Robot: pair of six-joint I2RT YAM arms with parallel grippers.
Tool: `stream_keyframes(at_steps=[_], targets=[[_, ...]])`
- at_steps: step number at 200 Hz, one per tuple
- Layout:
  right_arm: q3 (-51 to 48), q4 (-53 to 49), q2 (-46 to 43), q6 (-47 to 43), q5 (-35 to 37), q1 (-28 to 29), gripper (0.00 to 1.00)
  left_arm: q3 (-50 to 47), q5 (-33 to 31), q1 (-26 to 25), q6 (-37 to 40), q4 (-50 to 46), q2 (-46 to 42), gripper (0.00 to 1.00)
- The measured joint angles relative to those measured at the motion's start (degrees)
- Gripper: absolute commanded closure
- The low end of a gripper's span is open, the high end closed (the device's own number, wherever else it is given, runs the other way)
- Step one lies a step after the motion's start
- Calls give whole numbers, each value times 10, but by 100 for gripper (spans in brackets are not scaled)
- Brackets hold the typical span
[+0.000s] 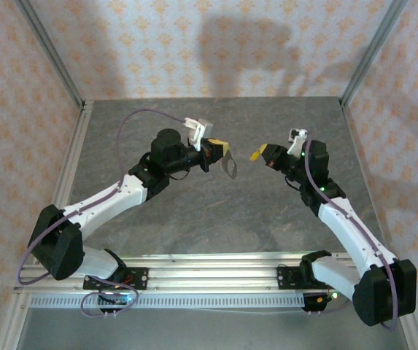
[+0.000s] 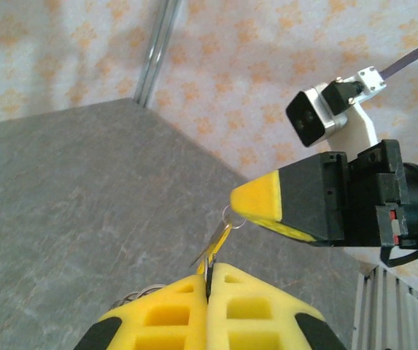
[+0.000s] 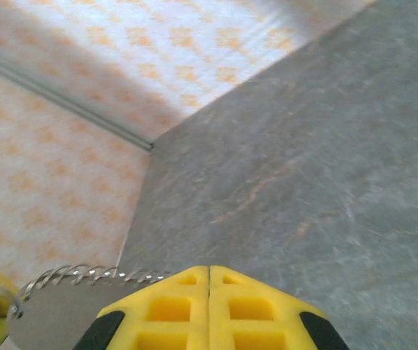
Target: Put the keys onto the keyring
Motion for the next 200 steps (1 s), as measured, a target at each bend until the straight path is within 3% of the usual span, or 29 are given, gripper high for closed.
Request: stream_keyframes(at_steps=[110,200], targets=[[44,109,0,-30,-175,-3,100,3,61,0,-20,59,29,100],[48,102,3,-35,-237,-3,100,30,61,-1,-30,62,38,100]])
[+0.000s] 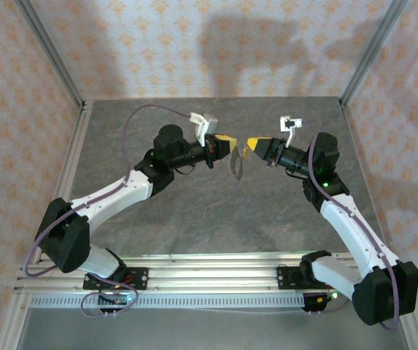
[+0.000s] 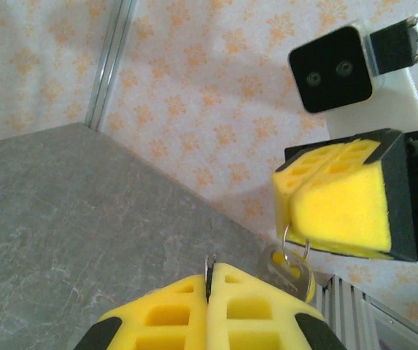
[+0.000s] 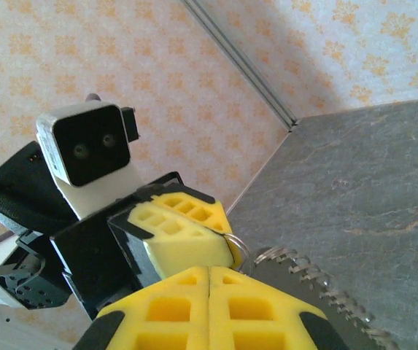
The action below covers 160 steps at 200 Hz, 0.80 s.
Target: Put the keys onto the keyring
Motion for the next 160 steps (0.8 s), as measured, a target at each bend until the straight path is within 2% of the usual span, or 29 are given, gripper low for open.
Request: stream_keyframes(at_steps=[160], targets=[[23,-13,10,-15,5,26,100,12,13,-12,0,-4,1,100]])
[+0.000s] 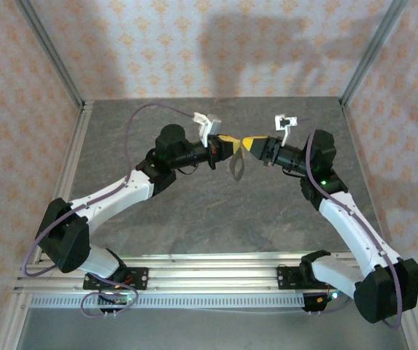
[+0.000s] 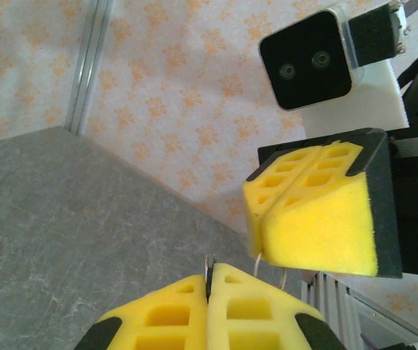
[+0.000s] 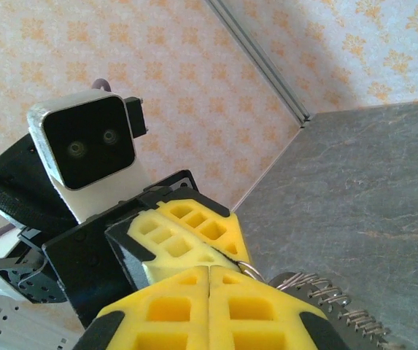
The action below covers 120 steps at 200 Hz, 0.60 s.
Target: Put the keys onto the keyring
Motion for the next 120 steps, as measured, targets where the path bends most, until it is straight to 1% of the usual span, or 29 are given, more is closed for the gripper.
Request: stream_keyframes(at_steps=[120], targets=[[0,-3,13,-9,17,-5,100,0,0,-2,0,-7,0,100]])
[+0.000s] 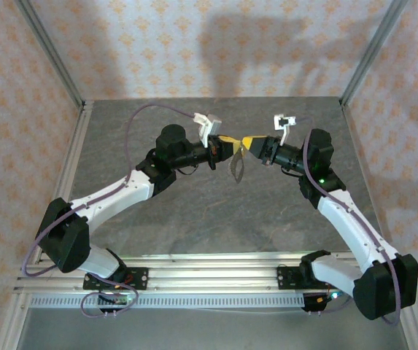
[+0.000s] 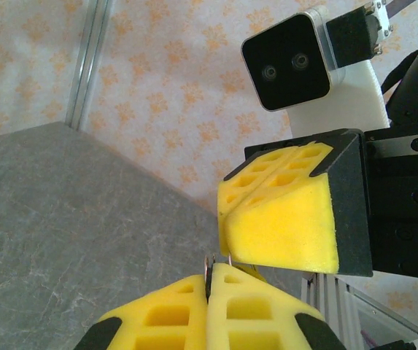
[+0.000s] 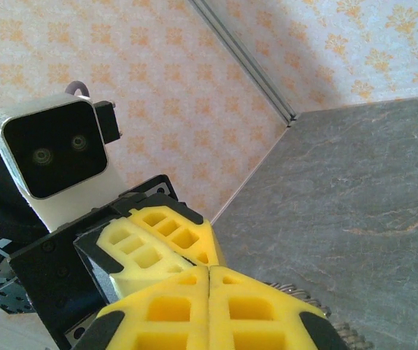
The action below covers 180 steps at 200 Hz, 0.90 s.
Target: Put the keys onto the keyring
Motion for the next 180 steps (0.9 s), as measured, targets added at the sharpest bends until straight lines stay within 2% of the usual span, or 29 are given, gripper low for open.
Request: stream_keyframes(at_steps=[93,180], targets=[[-12,0,2,0,8,-12,100,0,-1,-1,0,-2,0,100],[-12,-5,12,0,-42,-14,100,0,-7,-1,0,-2,0,100]])
